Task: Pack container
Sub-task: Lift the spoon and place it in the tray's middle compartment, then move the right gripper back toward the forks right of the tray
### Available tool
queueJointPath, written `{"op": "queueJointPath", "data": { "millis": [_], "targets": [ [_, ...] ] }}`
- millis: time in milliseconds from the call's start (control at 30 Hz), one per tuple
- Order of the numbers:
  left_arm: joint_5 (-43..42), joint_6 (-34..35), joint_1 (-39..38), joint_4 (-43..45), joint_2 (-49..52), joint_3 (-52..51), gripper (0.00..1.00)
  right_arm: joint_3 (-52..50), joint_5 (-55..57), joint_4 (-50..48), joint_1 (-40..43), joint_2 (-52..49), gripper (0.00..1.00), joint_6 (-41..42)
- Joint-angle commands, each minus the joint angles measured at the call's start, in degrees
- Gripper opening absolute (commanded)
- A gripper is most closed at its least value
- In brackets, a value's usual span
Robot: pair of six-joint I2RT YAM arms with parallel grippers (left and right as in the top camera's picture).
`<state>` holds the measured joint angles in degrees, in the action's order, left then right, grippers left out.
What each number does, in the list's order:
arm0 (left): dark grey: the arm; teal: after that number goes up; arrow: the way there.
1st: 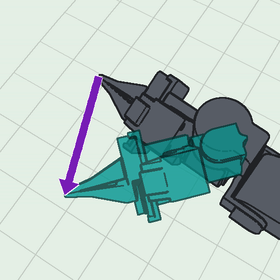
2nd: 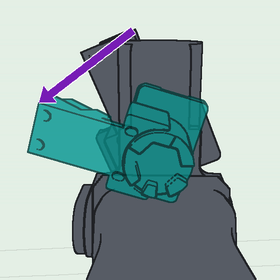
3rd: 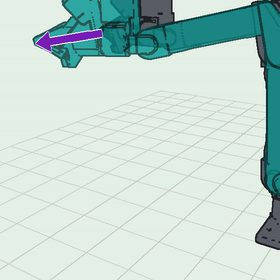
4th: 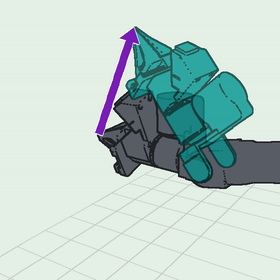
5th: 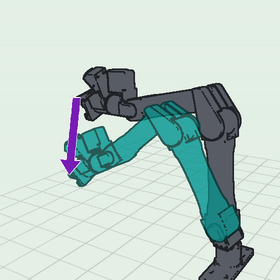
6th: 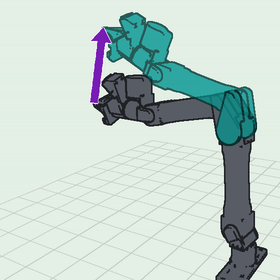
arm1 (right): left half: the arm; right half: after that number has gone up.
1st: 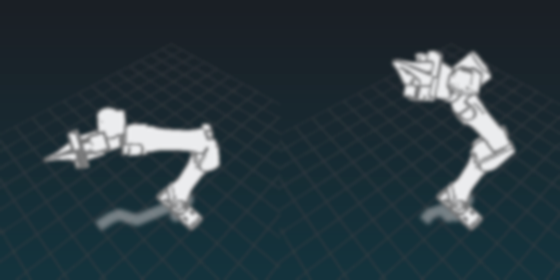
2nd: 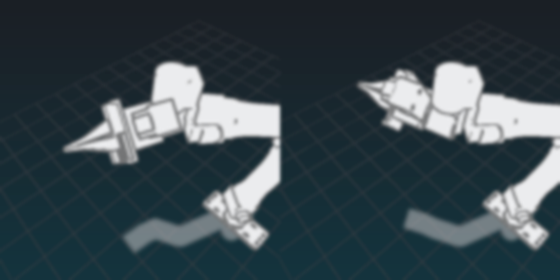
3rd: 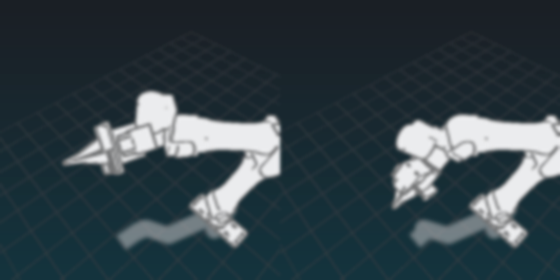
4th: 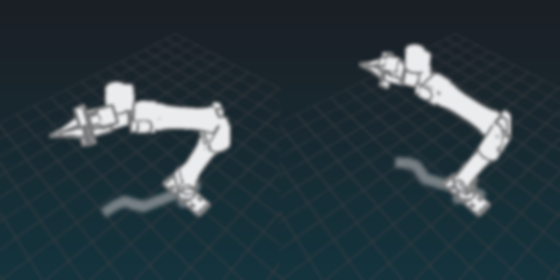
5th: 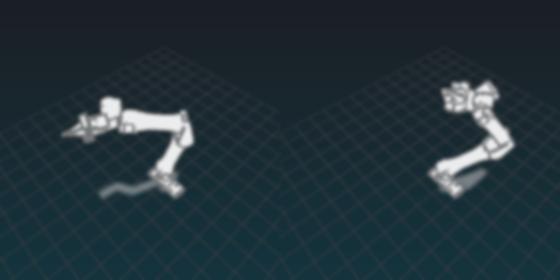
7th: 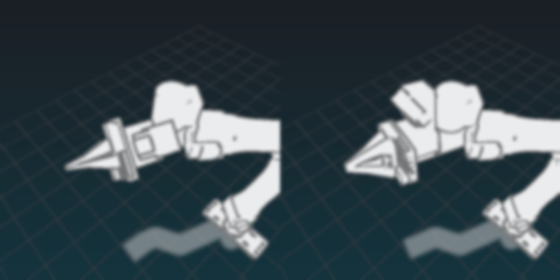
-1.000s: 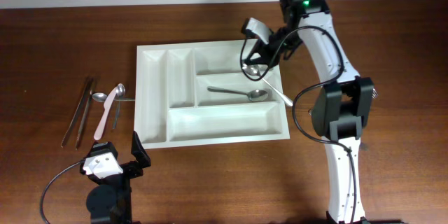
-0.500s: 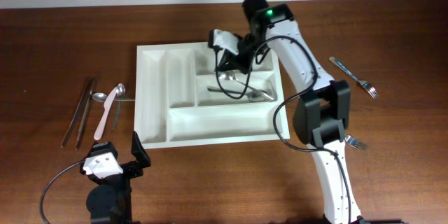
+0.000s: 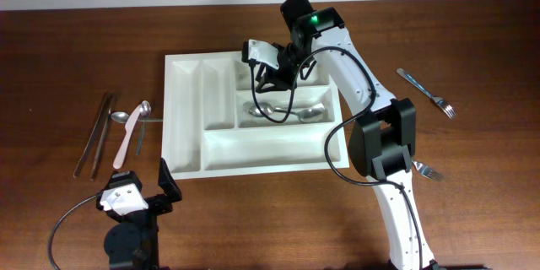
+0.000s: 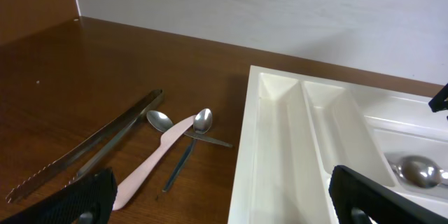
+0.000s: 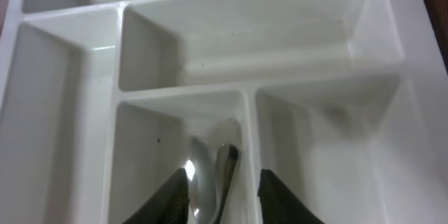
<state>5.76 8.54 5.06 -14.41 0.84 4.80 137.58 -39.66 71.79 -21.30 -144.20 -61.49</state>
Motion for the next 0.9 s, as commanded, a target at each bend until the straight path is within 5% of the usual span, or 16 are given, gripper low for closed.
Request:
{"op": "queueJointPath", "data": {
  "millis": [0,233,367,467,533,867],
  "targets": [
    [-0.61,-1.14,0.35,0.04,-0.48,-0.31,0.99,0.61,-0.13,-0.50,0.04,-0.55,0.37,0.98],
    [-0.61,-1.14,0.35,0.04,-0.48,-0.31,0.99,2.78,-0.07,-7.19,1.36,-0.37,0.43,18.34],
    [-0.61,-1.14,0.35,0.04,-0.48,-0.31,0.99,7.65,4.98,-9.51,4.24,-0.37,0.34,34.21],
    [-0.61,-1.14,0.35,0.04,-0.48,-0.31,0.99,12.17,12.83,-8.13,7.76,-0.37,0.36,43.04],
    [-0.61,-1.14,0.35,0.02,-0.48,-0.31,0.99,14.78,16.15,-5.97,10.45,-0.37,0.51,44.30],
    [-0.61,-1.14,0.35,0.04,-0.48,-0.31,0.99,17.18,39.80,8.63,24.44,-0.50,0.57,44.41]
  ]
}}
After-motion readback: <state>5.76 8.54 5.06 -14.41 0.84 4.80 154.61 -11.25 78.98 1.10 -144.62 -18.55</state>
